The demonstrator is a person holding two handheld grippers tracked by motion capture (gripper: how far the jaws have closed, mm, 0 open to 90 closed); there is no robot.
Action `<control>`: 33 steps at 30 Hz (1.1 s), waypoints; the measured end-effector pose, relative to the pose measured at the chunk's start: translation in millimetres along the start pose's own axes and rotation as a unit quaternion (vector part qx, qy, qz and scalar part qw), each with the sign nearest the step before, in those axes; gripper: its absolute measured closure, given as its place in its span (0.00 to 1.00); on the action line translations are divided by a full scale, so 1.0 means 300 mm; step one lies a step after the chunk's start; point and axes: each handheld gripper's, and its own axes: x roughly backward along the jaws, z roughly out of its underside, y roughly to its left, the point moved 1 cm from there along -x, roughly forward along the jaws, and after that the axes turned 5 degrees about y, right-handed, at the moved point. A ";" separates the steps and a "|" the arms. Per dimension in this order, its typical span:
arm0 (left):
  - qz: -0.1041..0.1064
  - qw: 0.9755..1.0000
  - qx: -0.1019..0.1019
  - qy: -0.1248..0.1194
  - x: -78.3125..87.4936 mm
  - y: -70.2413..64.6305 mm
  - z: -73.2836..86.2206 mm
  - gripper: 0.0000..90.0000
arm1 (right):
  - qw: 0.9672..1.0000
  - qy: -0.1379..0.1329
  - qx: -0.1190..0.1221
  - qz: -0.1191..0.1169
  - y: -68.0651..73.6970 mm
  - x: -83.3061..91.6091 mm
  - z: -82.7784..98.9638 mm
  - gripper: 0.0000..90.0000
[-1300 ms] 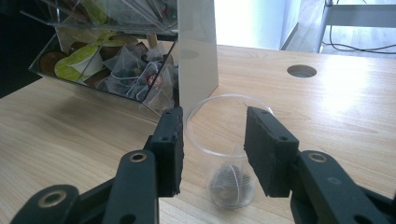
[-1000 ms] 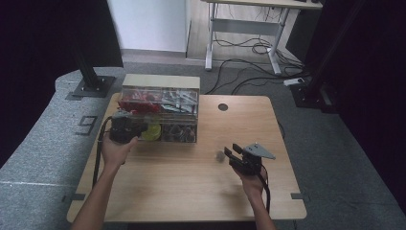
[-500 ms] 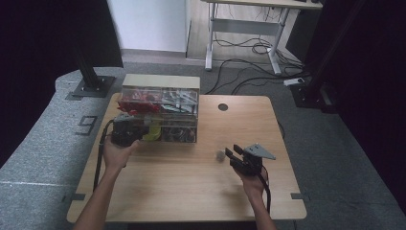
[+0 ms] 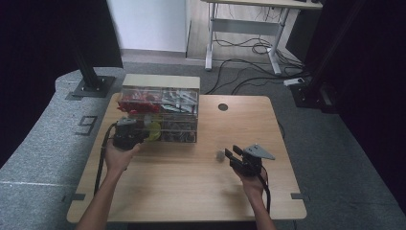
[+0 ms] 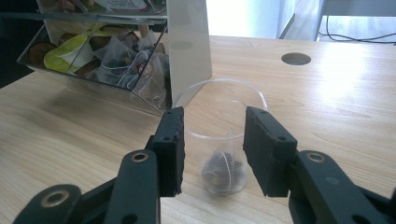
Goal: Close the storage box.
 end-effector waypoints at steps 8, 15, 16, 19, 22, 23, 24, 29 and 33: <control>0.002 1.000 0.001 0.001 -0.001 0.000 0.006 0.99 | 1.000 0.000 -0.002 0.001 -0.005 0.004 0.004 0.64; 0.008 1.000 0.008 0.007 -0.021 0.010 0.027 0.99 | 1.000 0.005 -0.004 0.000 -0.009 0.001 0.010 0.65; 0.009 1.000 0.009 0.010 -0.024 0.011 0.030 0.99 | 1.000 0.005 -0.004 0.000 -0.010 -0.001 0.011 0.64; 0.010 1.000 0.010 0.014 -0.033 0.013 0.036 1.00 | 1.000 0.006 -0.005 0.000 -0.012 -0.002 0.013 0.64; 0.009 1.000 0.011 0.015 -0.038 0.012 0.041 1.00 | 1.000 0.008 -0.005 -0.001 -0.012 -0.003 0.015 0.65; 0.009 1.000 0.011 0.014 -0.040 0.012 0.042 1.00 | 1.000 0.008 -0.004 -0.001 -0.012 -0.004 0.016 0.64; 0.010 1.000 0.011 0.015 -0.041 0.012 0.043 1.00 | 1.000 0.009 -0.004 -0.002 -0.012 -0.004 0.016 0.64; 0.012 1.000 0.015 0.016 -0.050 0.011 0.049 1.00 | 1.000 0.011 -0.006 -0.003 -0.013 -0.005 0.018 0.64; 0.010 1.000 0.014 0.020 -0.058 0.012 0.055 1.00 | 1.000 0.012 -0.006 -0.003 -0.016 -0.006 0.021 0.64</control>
